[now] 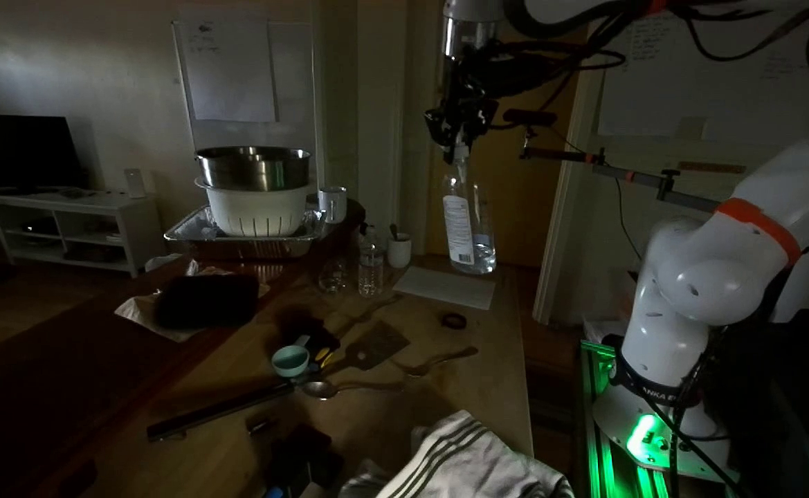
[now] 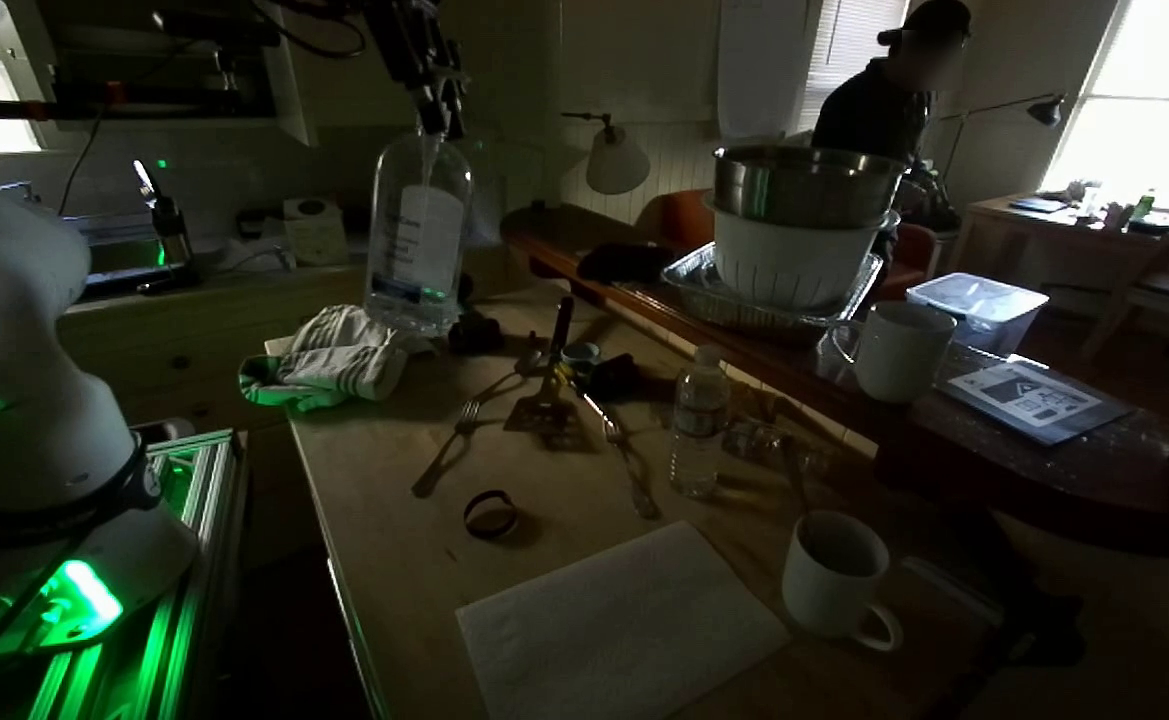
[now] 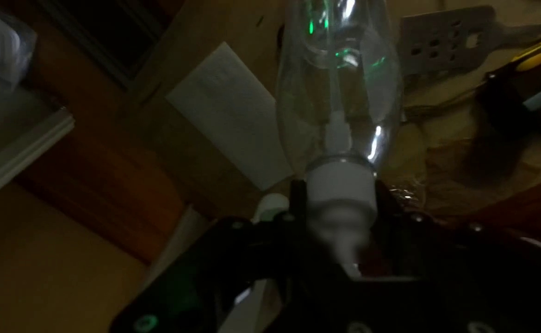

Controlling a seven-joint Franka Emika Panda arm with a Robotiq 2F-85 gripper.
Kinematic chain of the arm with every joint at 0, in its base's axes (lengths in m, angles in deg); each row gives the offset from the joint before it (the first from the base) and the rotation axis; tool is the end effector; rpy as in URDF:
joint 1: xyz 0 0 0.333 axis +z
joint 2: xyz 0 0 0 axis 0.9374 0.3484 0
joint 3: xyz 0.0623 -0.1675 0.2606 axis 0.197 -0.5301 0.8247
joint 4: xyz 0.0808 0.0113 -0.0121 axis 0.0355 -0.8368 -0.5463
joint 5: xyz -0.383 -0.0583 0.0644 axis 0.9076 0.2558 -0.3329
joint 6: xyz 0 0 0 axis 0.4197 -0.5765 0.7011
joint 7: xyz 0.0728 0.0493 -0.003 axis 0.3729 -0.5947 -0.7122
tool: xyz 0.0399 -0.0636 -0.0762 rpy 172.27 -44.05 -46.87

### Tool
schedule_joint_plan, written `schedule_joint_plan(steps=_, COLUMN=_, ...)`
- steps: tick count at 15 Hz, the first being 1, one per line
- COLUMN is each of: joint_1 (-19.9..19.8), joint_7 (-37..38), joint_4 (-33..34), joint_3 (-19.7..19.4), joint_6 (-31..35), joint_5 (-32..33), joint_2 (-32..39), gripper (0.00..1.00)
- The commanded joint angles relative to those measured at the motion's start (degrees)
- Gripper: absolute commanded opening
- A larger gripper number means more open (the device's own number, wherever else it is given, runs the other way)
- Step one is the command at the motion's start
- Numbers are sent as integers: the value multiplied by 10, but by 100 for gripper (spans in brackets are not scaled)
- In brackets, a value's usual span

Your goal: Move the soap bottle to the right

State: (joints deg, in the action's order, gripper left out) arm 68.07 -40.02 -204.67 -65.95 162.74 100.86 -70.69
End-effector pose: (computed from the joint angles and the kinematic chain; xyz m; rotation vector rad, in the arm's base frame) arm 0.3649 0.0351 0.6134 2.6547 -0.8958 0.3654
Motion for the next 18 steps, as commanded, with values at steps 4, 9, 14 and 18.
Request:
schedule_joint_plan(steps=4, joint_1=-25, joint_7=13, joint_4=-47, joint_3=4, joint_6=13, joint_5=1, joint_2=-38, gripper=36)
schedule_joint_plan(steps=9, joint_1=-55, joint_7=136, joint_4=-68, joint_3=21, joint_6=54, joint_5=-5, joint_2=-4, gripper=11)
schedule_joint_plan(steps=14, joint_1=-76, joint_7=317, joint_4=-113, joint_3=49, joint_6=166, joint_5=39, joint_2=26, gripper=11)
schedule_joint_plan(steps=18, joint_1=-99, joint_7=444, joint_4=-138, joint_3=64, joint_6=208, joint_5=108, joint_2=38, gripper=11)
